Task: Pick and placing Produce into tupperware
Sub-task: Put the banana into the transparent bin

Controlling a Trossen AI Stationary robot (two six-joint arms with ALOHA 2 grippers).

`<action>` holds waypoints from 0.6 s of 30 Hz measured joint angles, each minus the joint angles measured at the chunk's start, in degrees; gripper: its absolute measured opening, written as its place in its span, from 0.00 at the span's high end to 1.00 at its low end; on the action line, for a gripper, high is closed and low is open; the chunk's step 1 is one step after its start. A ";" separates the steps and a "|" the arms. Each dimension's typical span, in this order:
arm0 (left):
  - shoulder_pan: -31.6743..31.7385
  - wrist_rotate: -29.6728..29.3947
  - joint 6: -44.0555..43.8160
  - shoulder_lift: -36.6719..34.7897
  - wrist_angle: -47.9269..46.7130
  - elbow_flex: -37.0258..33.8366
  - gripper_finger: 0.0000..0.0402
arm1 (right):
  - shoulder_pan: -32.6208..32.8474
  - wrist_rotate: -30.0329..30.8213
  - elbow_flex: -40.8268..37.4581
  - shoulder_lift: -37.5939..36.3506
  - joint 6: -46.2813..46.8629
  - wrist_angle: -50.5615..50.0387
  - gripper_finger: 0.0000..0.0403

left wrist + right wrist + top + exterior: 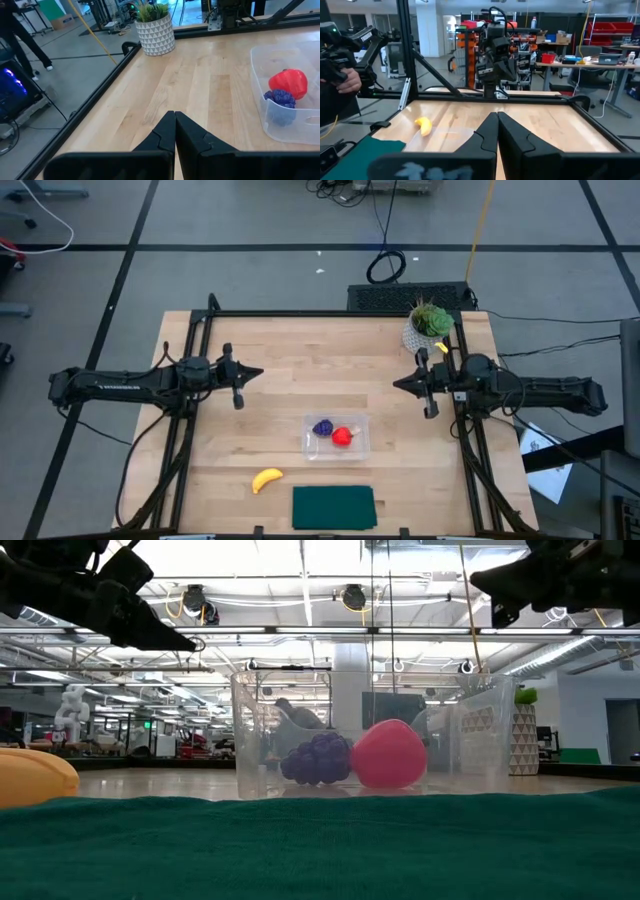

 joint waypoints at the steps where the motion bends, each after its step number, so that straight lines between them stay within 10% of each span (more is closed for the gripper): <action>1: 0.00 0.00 -0.22 0.00 0.00 0.00 0.98 | 0.00 0.00 0.00 -0.15 0.20 -0.29 1.00; 18: -0.02 0.55 -0.25 0.00 0.12 0.00 0.98 | 0.00 -1.44 0.00 -0.44 -1.11 -1.93 1.00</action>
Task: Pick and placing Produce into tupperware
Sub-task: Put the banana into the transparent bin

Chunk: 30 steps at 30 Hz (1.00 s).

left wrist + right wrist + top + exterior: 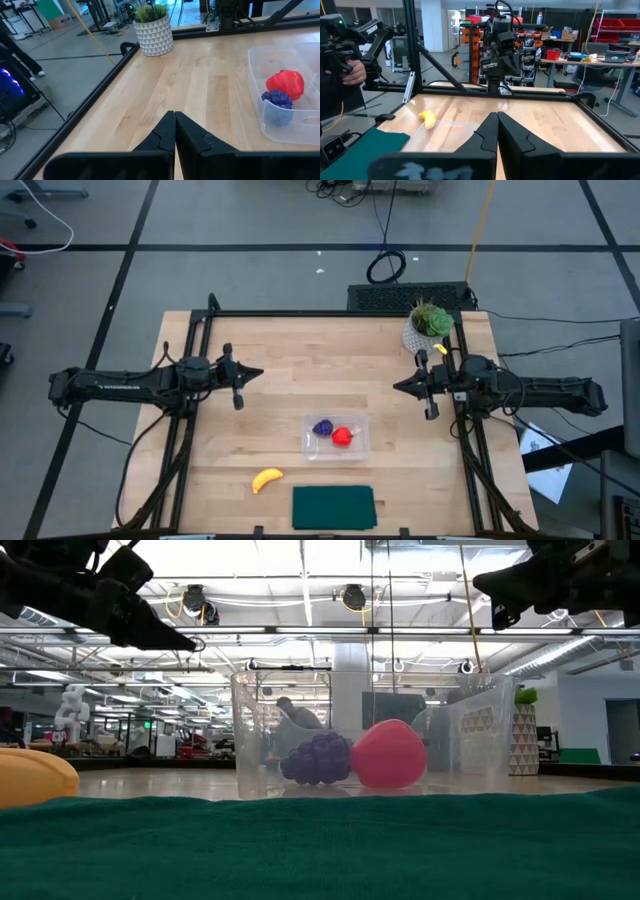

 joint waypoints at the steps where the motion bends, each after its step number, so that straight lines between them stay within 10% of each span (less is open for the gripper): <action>1: 0.00 0.00 0.01 0.00 0.16 0.00 0.98 | 0.00 0.00 0.00 0.00 -0.02 -0.25 1.00; 7: -0.07 1.12 -0.14 0.00 0.70 0.00 0.98 | 0.00 0.00 0.00 0.04 -0.01 -0.97 1.00; 15: -0.07 18.24 4.57 -0.02 4.69 0.00 0.98 | 0.00 0.00 -2.35 0.04 -0.09 2.09 1.00; 30: -0.08 23.27 3.17 -0.02 12.68 0.00 0.98 | -0.04 0.15 -6.86 0.04 -0.07 10.18 1.00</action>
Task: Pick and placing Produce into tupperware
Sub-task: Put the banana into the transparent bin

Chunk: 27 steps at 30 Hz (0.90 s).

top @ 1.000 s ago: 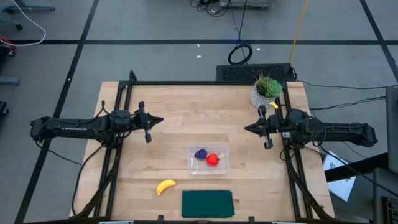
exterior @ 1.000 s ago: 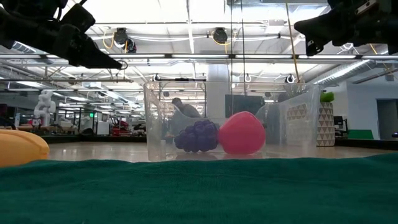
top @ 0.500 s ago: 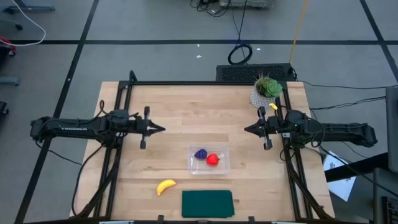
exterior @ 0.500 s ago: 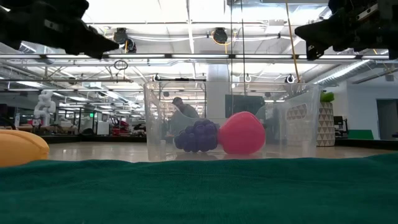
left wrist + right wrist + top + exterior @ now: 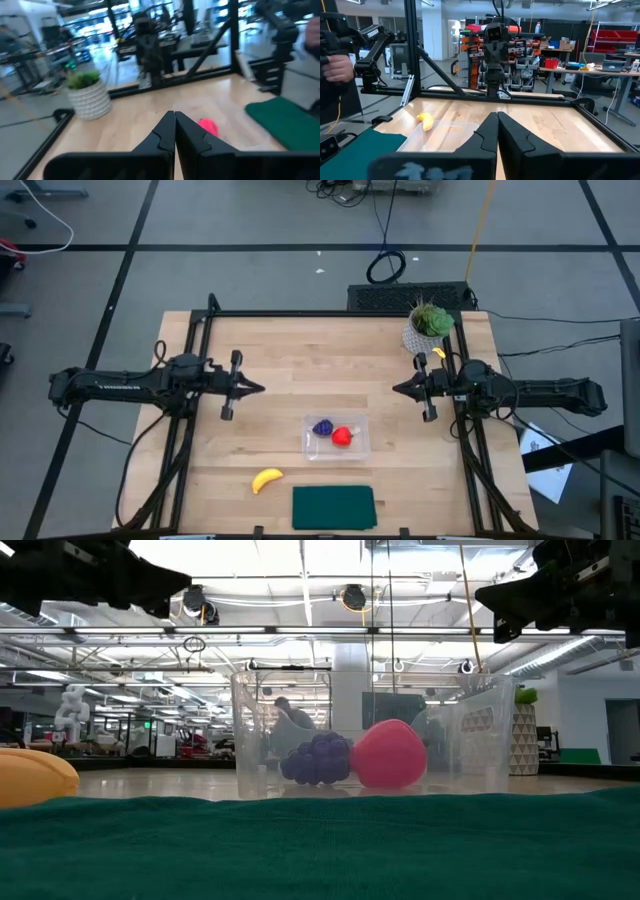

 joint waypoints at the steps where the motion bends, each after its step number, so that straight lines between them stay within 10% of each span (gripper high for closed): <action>1: -0.01 0.82 -0.12 0.00 0.44 0.00 0.98 | 0.00 0.00 0.00 0.00 -0.02 0.00 1.00; 27: -11.22 -3.89 -5.12 6.19 2.82 8.87 0.98 | 0.00 0.07 -0.02 0.02 -0.21 -0.24 1.00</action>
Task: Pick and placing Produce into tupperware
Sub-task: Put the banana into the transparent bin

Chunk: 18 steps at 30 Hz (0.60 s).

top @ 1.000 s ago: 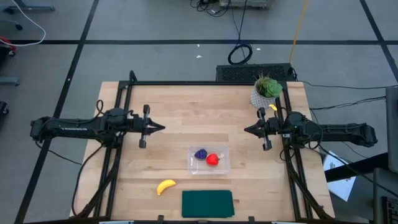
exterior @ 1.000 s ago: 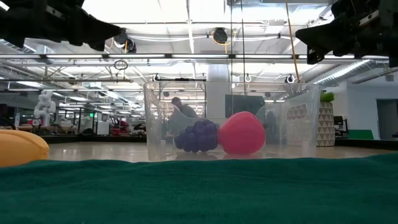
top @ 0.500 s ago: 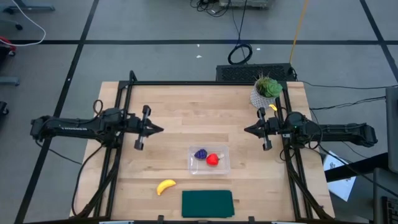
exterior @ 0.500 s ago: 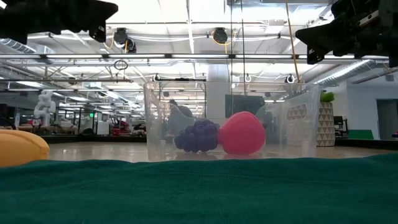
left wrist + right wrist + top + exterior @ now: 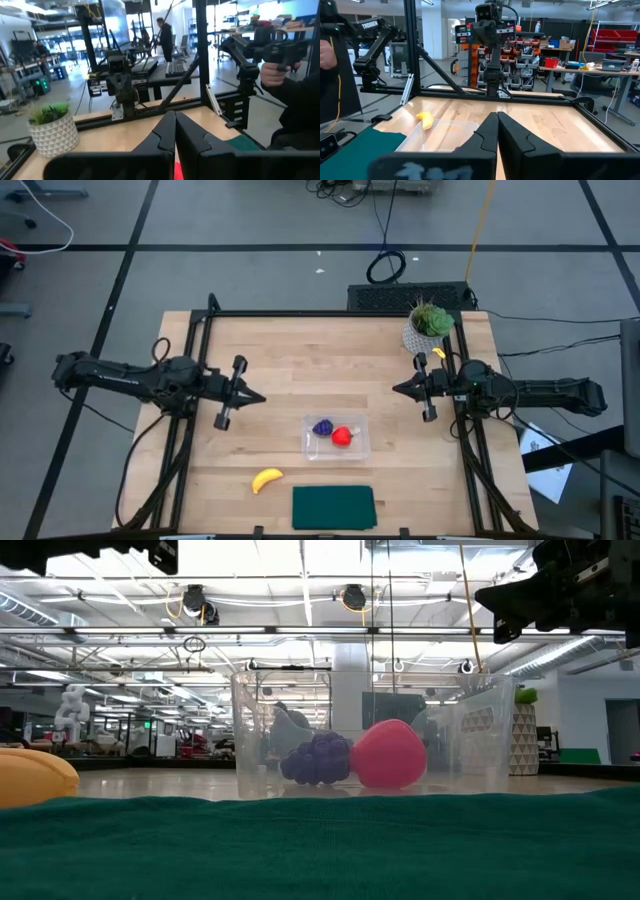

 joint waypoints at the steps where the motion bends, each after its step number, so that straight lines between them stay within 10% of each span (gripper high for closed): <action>1: -0.62 -0.68 0.02 0.74 -1.19 0.99 0.98 | 0.00 0.02 0.00 -0.01 0.00 -0.01 1.00; 18: -9.69 -5.92 -0.37 7.29 -10.97 12.50 0.98 | 0.00 0.02 -0.02 0.01 0.07 -1.36 1.00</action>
